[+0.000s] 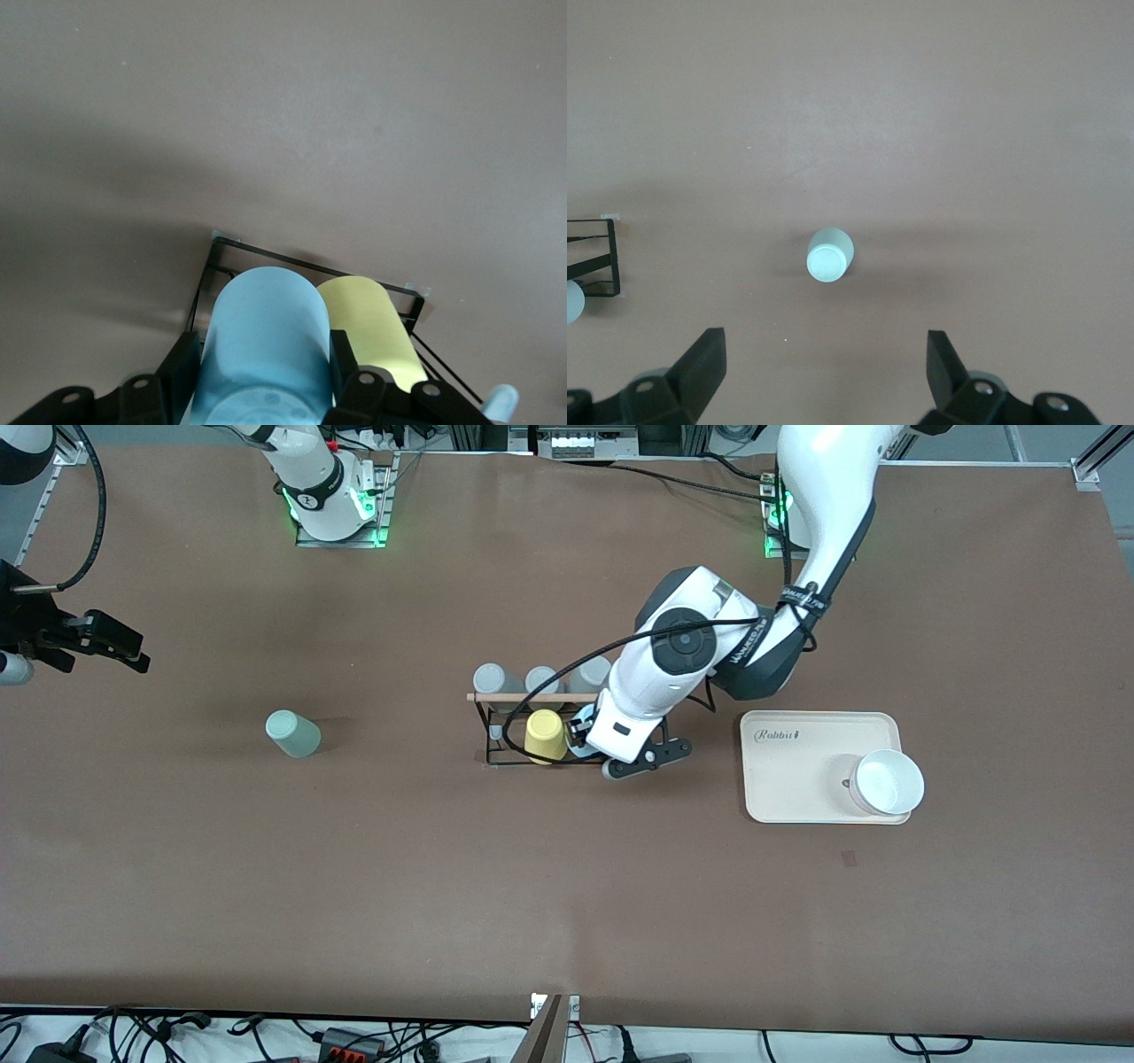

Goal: Hang scattered cups on rack with three cups
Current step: 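Release the blue cup on the rack while the right gripper reaches the teal cup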

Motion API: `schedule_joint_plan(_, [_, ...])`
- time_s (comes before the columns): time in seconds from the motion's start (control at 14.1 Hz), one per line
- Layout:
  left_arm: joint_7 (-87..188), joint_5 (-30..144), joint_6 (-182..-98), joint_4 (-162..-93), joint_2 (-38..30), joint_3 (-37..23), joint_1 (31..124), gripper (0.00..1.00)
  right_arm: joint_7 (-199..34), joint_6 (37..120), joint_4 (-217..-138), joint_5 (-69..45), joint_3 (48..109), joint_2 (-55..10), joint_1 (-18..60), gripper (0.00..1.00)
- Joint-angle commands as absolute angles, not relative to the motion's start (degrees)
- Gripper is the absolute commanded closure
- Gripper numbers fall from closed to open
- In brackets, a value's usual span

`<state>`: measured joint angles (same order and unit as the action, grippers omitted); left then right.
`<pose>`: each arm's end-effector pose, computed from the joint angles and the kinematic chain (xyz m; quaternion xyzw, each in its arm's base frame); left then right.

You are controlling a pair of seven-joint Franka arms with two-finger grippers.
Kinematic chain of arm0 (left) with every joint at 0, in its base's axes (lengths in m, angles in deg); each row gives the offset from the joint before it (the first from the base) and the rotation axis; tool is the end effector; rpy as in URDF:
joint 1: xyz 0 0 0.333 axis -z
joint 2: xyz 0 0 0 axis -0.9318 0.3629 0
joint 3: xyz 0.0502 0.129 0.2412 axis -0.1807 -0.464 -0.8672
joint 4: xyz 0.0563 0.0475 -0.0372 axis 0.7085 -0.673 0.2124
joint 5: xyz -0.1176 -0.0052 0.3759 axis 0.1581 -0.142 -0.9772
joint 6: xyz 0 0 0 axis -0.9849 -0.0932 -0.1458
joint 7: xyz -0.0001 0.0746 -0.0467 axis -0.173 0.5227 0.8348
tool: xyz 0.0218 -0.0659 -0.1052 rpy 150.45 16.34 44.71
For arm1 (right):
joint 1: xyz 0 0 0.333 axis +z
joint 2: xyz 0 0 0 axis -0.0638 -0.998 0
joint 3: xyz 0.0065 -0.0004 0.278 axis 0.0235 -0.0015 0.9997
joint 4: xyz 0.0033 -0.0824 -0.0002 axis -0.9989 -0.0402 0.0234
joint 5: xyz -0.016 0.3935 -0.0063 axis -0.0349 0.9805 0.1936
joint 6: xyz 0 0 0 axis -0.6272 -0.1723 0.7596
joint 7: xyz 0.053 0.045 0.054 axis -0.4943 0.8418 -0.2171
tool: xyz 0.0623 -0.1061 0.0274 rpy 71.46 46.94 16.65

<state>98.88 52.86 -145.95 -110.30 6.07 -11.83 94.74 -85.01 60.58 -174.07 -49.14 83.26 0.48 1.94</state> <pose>0.5571 -0.4327 0.2897 0.9778 0.1782 -0.0460 0.1005 0.5689 -0.0244 0.5279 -0.9999 0.0014 -0.0126 0.0014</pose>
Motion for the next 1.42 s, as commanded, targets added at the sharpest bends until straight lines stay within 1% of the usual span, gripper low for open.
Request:
schedule_joint_plan(0.0, [99.81, 48.52, -146.34, -109.61, 7.31, -12.42, 96.14, 1.0, -84.38, 59.86, -173.54, -49.63, 83.6, 0.73, 1.37, 0.0])
schedule_joint_plan(0.07, [99.9, 46.85, -146.34, -109.69, 7.75, -12.42, 96.67, 1.0, -84.38, 59.77, -173.54, -49.54, 83.6, 0.73, 1.29, 0.0])
schedule_joint_plan(0.14, [99.81, 45.26, -146.34, -109.7, 8.28, -12.42, 97.37, 0.97, -84.38, 59.77, -173.54, -49.54, 83.6, 0.73, 1.29, 0.0])
schedule_joint_plan(0.21, [99.38, 44.73, -146.34, -109.7, 8.28, -12.42, 97.2, 0.52, -84.38, 59.68, -173.54, -49.54, 83.6, 0.73, 1.29, 0.0])
schedule_joint_plan(0.28, [99.2, 44.46, -145.64, -109.43, 7.76, -12.68, 96.59, 0.03, -84.38, 59.68, -173.54, -49.54, 83.6, 0.73, 1.29, 0.0])
schedule_joint_plan(0.35, [99.29, 43.85, -144.24, -109.08, 6.88, -13.03, 95.63, 0.0, -84.38, 59.68, -173.54, -49.54, 83.6, 0.73, 1.29, 0.0])
schedule_joint_plan(0.5, [99.11, 41.04, -137.32, -108.03, 2.85, -13.82, 93.43, 0.0, -84.38, 59.68, -173.54, -49.54, 83.6, 0.73, 1.29, 0.0])
schedule_joint_plan(0.57, [98.33, 39.64, -134.59, -106.11, 1.09, -13.57, 90.37, 0.0, -84.38, 59.68, -173.54, -49.54, 83.6, 0.73, 1.29, 0.0])
schedule_joint_plan(0.71, [94.91, 39.54, -130.8, -106.18, -2.78, -13.65, 85.45, 0.0, -84.47, 59.59, -173.54, -49.54, 83.6, 0.65, 1.37, 0.0])
schedule_joint_plan(0.92, [80.45, 40.49, -124.73, -106.09, -8.75, -13.04, 74.65, 0.0, -85.08, 59.68, -173.37, -49.01, 83.78, -0.85, 1.81, 0.0])
schedule_joint_plan(1.06, [72.43, 41.47, -118.51, -106.09, -14.1, -13.21, 72.07, 0.0, -85.08, 59.94, -173.37, -48.84, 83.86, -1.9, 2.07, 0.0])
schedule_joint_plan(1.2, [66.27, 41.12, -115.85, -105.65, -16.15, -13.65, 69.79, 0.0, -85.08, 60.03, -173.37, -49.62, 83.86, -4.17, 3.74, 0.0])
schedule_joint_plan(1.35, [63.26, 41.47, -114.87, -107.49, -17.29, -13.13, 66.89, 0.0, -85.08, 59.59, -173.63, -49.98, 83.86, -7.51, 5.06, 0.0])
